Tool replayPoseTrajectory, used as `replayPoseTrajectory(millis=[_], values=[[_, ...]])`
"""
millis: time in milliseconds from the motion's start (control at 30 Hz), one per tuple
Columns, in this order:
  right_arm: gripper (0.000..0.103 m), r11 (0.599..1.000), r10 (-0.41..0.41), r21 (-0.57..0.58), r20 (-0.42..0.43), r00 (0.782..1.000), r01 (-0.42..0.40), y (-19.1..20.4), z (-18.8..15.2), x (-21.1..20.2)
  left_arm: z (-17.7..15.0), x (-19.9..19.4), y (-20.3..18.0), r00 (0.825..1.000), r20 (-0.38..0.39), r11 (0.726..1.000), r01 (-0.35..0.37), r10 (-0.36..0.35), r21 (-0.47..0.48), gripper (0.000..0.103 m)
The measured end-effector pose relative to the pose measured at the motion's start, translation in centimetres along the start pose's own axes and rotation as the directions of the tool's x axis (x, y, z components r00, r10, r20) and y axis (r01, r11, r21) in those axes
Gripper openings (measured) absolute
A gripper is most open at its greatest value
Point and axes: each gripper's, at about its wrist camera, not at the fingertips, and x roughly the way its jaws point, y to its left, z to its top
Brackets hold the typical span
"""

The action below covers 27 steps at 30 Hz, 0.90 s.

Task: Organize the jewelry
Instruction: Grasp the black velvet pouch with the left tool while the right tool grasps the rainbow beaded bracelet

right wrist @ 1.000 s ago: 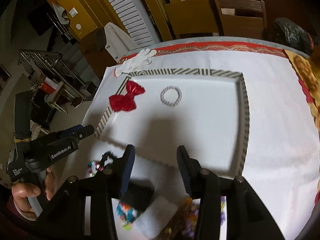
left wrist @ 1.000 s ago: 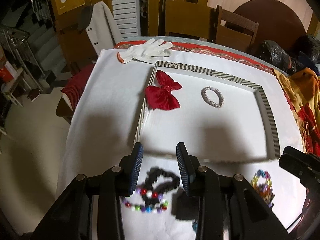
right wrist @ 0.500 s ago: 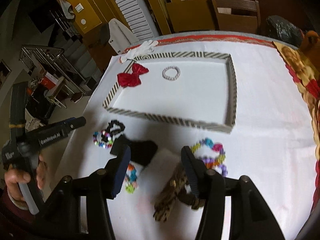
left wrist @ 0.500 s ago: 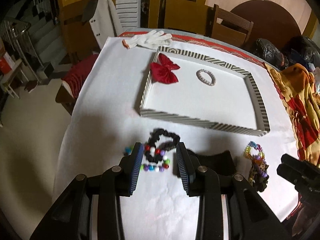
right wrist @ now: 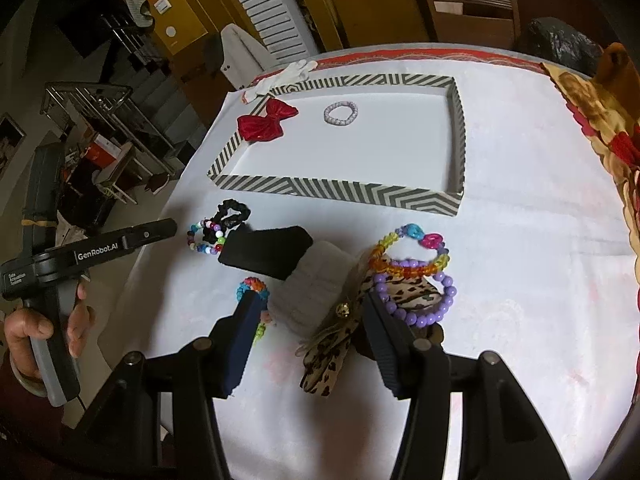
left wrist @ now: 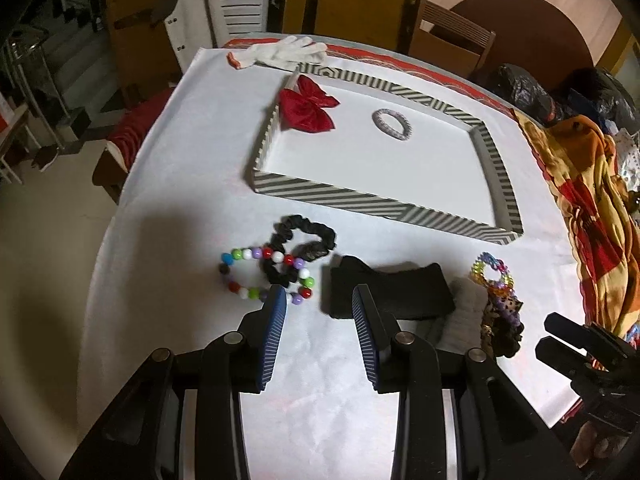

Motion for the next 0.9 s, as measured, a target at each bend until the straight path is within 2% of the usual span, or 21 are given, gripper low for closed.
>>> replayPoseTrajectory(millis=[233, 367, 467, 600, 900], values=[[0.056, 1.0, -0.019, 0.013, -0.002, 1.0, 0.019, -1.4, -0.5, -0.8, -0.1, 1.0, -0.1, 0.999, -0.033, 0.999, 0.034, -0.034, -0.009, 0.031], [0.056, 0.997, -0.077, 0.013, 0.013, 0.997, 0.077, -3.1, -1.2, -1.3, 0.0, 1.6, 0.0, 0.998, -0.051, 0.999, 0.044, -0.045, -0.029, 0.031], [0.056, 0.995, -0.087, 0.044, -0.002, 0.996, 0.087, -4.6, -1.2, -0.8, 0.1, 1.8, -0.3, 0.997, -0.056, 0.999, 0.044, -0.046, -0.022, 0.032], [0.056, 0.989, -0.093, 0.116, 0.017, 0.996, 0.09, -6.4, -0.2, -0.1, 0.3, 1.8, -0.9, 0.998, -0.049, 0.999, 0.04, -0.041, -0.009, 0.031], [0.056, 0.991, -0.114, 0.079, 0.037, 0.993, 0.111, -5.7, 1.7, 0.1, 0.5, 2.3, -1.8, 0.998, -0.054, 0.999, 0.042, -0.042, 0.01, 0.031]])
